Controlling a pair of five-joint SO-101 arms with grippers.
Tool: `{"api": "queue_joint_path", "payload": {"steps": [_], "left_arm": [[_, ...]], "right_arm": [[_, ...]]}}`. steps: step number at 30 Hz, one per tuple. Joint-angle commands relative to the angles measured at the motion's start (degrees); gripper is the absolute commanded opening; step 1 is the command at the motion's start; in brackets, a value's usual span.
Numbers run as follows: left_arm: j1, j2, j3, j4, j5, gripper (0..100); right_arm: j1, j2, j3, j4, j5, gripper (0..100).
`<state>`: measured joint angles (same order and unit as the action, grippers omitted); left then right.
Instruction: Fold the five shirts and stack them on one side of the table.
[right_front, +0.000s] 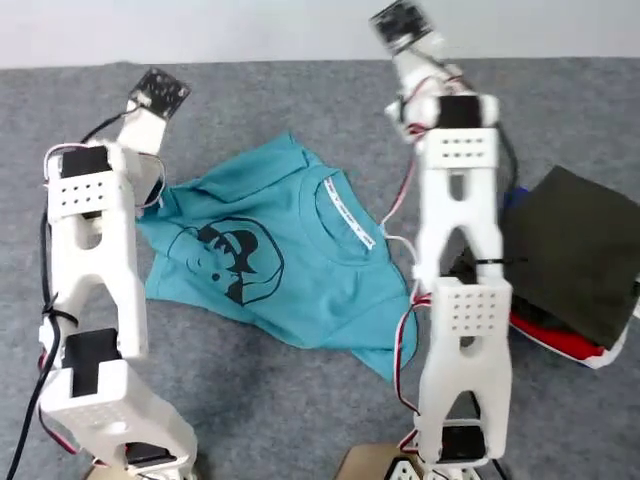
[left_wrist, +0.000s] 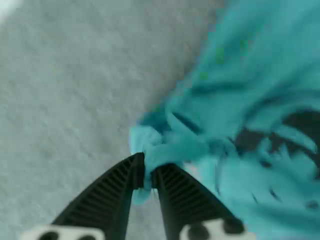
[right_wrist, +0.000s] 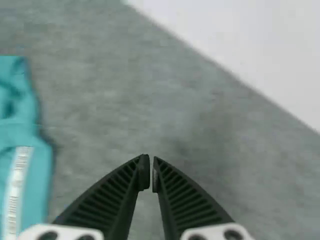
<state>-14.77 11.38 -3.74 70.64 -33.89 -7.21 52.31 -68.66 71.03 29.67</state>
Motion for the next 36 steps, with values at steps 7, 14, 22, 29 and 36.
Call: {"api": "queue_joint_path", "payload": {"steps": [7,14,22,29,36], "left_arm": [[-0.88,-3.52,-0.48,5.27,0.09,0],[-1.05,-3.87,6.02,1.67,0.09,0],[-1.14,-3.96,10.15,-0.35,0.09,0],[-1.23,-3.96,10.15,-0.35,0.09,0],[-0.88,-4.04,10.07,-0.35,0.09,0]], "right_arm": [[-10.15,5.32,-0.53,-5.14,-11.34,13.6],[-14.81,8.84,-0.53,-9.10,-16.26,20.6],[-18.42,16.22,-0.53,-16.57,-16.18,20.5],[-19.47,21.14,-0.62,-19.30,-8.79,8.8],[-18.95,16.75,-0.70,-9.71,-0.88,1.1]]}}
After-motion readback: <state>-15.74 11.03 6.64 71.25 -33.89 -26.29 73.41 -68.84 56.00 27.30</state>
